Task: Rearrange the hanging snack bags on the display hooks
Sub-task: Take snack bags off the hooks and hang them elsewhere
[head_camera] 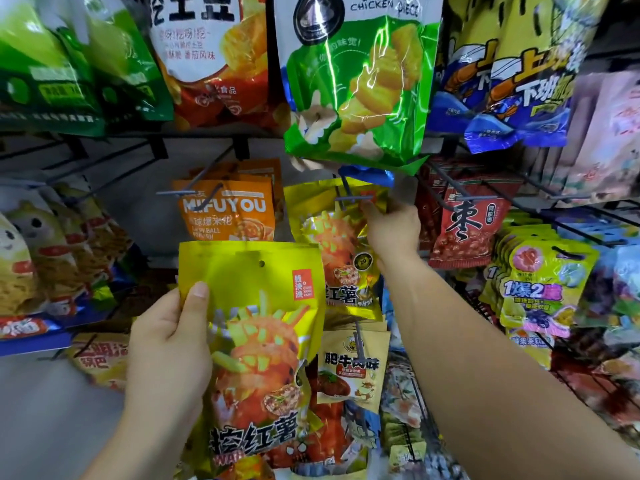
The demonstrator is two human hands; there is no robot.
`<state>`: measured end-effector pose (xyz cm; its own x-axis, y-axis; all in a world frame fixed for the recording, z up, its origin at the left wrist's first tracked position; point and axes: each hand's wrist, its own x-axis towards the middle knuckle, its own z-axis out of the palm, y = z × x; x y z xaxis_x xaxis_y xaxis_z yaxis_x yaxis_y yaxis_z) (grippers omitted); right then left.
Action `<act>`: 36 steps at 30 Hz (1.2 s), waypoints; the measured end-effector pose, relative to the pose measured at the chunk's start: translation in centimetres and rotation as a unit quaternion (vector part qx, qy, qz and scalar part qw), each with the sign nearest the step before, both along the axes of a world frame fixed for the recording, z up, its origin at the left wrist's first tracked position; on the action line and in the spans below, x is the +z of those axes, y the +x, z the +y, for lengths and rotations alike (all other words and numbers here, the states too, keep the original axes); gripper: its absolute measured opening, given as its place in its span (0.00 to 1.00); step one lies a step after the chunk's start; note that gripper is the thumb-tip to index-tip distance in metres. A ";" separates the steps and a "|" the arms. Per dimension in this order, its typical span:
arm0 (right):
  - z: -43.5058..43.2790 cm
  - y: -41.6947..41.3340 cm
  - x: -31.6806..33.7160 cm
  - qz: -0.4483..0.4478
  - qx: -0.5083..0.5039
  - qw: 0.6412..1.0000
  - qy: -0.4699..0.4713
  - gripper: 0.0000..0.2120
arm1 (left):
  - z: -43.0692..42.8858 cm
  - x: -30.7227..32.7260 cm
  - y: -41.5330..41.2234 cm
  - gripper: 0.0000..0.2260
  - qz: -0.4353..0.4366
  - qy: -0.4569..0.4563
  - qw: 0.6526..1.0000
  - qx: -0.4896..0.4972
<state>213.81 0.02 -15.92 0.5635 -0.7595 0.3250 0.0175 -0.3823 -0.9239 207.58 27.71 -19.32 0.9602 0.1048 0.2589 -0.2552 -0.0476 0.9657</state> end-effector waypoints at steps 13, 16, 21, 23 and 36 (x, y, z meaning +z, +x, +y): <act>1.2 -6.5 -2.7 -0.058 0.098 0.990 0.085 0.10 | -3.2 0.2 -0.1 0.16 0.048 -0.081 0.993 -0.068; 3.3 -9.9 -4.2 -0.033 0.216 0.964 0.151 0.24 | -4.0 0.1 -0.4 0.16 0.053 -0.086 0.991 -0.088; 4.3 -12.0 -4.8 -0.026 0.239 0.957 0.163 0.18 | -5.1 0.2 -1.0 0.13 0.035 -0.090 0.991 -0.093; 4.1 -12.3 -4.7 -0.027 0.239 0.956 0.171 0.16 | -5.2 0.2 -1.2 0.13 0.025 -0.079 0.992 -0.094; 2.5 -11.7 -4.1 -0.079 0.219 0.959 0.160 0.08 | -3.7 -0.1 -0.9 0.13 0.032 -0.098 0.992 -0.079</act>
